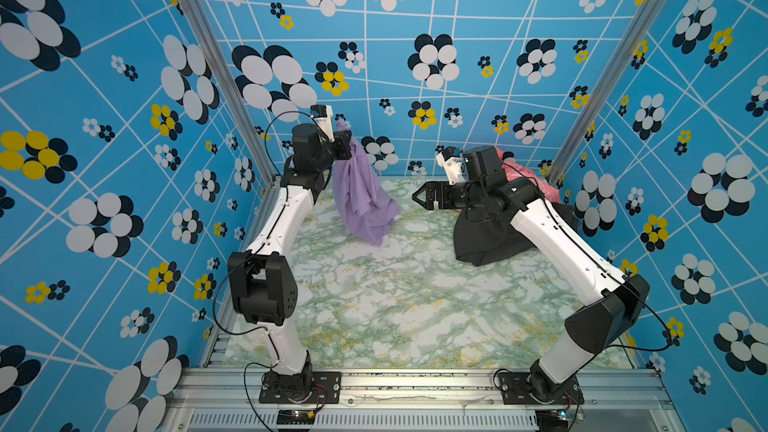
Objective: Pick out a specific cloth from the pile
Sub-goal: 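Lower the lavender shirt onto the table with the left gripper and release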
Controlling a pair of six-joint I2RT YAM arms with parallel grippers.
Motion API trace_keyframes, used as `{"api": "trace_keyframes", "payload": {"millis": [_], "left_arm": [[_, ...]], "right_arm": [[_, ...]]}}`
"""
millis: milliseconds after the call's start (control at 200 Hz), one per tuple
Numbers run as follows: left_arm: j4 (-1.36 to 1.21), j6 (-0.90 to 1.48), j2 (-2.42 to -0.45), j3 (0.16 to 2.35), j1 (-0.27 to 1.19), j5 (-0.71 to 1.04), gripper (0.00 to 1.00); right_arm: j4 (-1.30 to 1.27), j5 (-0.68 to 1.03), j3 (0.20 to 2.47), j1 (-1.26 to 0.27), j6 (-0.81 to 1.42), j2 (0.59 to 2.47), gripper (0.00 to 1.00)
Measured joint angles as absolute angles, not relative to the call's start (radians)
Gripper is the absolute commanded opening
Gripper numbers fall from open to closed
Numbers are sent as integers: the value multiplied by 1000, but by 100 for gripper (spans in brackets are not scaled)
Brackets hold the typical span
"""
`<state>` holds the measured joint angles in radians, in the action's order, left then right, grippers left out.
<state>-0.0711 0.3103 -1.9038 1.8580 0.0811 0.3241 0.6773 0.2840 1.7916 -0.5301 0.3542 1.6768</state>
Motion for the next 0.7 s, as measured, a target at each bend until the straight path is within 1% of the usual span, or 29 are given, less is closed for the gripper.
{"api": "trace_keyframes", "payload": {"millis": [120,210,275,370,410,465,605,700], "left_arm": [[8,314,-2090,2183,60,326,0],[62,310,-2182,2386,52,332,0],[92,305,-2197,2447,49,338,0],[112,292,-2182,2450,49,352,0],[111,286,-2161,2409,50,360,0],[93,277,-2109,2291,50,364,0],[-6,263,-1943,1834,50,327,0],[-38,258,-1877,1574,49,281,0]], "right_arm": [[677,262,1792,-529,352,1677,98],[677,252,1792,-527,351,1677,98],[676,243,1792,-527,352,1677,98],[670,237,1790,-527,352,1677,98],[665,236,1788,-527,352,1677,99],[656,237,1778,-527,355,1677,99],[654,239,1754,-527,359,1678,99],[654,241,1739,-527,359,1678,99]]}}
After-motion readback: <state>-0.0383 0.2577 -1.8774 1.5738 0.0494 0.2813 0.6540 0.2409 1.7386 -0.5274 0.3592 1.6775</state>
